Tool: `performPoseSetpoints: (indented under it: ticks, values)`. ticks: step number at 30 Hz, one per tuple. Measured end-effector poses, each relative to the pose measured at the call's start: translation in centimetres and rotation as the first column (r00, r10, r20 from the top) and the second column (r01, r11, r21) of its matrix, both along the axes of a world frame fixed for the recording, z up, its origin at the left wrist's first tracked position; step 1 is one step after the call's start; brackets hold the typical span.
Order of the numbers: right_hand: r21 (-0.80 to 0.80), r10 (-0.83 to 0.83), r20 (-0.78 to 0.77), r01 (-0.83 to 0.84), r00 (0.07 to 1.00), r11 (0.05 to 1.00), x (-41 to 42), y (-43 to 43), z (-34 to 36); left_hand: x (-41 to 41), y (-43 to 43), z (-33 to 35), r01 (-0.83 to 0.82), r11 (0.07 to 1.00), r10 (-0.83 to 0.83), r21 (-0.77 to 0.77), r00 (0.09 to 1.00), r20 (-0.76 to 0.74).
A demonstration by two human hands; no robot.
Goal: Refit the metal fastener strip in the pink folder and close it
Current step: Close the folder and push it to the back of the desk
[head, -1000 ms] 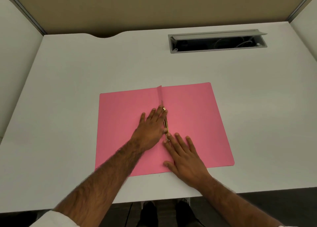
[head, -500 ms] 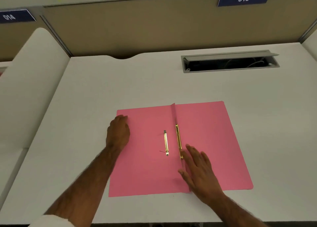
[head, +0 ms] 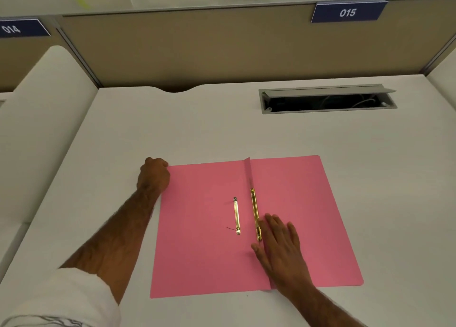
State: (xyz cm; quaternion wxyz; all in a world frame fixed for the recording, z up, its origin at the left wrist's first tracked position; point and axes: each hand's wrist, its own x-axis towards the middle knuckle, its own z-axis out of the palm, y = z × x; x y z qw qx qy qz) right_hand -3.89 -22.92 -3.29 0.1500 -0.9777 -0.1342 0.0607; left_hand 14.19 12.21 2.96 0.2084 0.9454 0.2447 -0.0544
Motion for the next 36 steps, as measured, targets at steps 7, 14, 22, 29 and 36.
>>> performPoseSetpoints:
  ticks: [7,14,22,29,36]
  values:
    - [0.050,-0.043,-0.021,0.044,0.999,0.998,0.9,0.6,0.8,1.4,0.1,0.8,-0.084,0.995,0.084,-0.054,0.996,-0.003]
    - [0.210,-0.072,-0.065,0.084,0.995,0.974,1.3,-0.4,1.8,-1.0,-0.3,4.5,-0.201,0.686,0.275,-0.699,0.962,-0.007]
    - [0.441,-0.147,-0.218,0.232,0.965,0.867,0.5,-0.4,7.2,-11.2,-1.8,8.5,-0.158,0.533,0.223,-0.831,0.974,-0.042]
    - [0.693,-0.031,-0.455,0.376,0.890,0.615,1.3,2.3,15.5,-14.4,-9.1,13.9,-0.010,0.451,0.062,-0.893,0.998,0.020]
    - [0.755,0.073,-0.481,0.371,0.874,0.541,2.3,2.2,21.4,-14.6,-16.7,15.6,0.172,0.140,-0.005,-0.975,0.985,0.173]
